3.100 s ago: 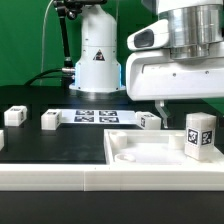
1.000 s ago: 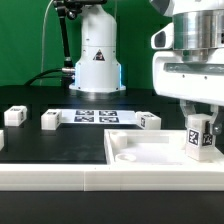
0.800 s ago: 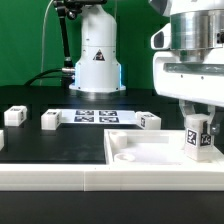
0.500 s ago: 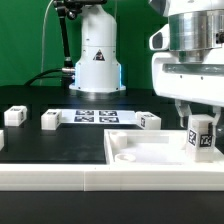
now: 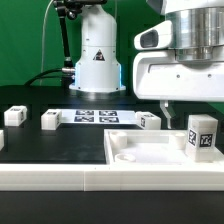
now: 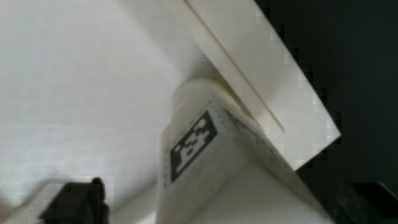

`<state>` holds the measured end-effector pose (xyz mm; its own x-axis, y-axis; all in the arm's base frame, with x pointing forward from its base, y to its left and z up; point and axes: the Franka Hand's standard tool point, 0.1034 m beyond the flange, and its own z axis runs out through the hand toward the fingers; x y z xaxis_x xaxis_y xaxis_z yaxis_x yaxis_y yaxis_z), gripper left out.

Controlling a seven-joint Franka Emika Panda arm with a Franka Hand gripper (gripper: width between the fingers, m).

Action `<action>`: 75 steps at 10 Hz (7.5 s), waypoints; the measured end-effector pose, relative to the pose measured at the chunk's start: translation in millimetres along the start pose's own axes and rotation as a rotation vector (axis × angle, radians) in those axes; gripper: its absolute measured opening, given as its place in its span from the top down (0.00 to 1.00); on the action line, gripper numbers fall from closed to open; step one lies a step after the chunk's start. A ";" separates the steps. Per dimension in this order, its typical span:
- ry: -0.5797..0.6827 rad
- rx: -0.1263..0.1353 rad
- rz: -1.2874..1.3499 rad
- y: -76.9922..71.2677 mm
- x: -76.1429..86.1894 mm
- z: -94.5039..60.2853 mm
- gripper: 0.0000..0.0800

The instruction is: Assemble one leg

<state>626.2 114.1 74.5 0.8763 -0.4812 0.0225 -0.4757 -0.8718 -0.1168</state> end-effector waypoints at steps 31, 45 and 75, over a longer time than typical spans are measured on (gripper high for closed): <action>0.032 -0.035 -0.134 3.8 -2.8 6.1 0.19; 0.045 -0.072 -0.288 0.4 -1.9 8.6 0.64; 0.054 -0.103 -0.770 -4.1 -5.8 8.3 0.64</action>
Offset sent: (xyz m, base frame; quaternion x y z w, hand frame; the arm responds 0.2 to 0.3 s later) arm 0.0024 0.0165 -0.0030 -0.0548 -0.0222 -0.2451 0.9677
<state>623.7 121.2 66.6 0.9590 0.2619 0.1085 0.2585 -0.9650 0.0445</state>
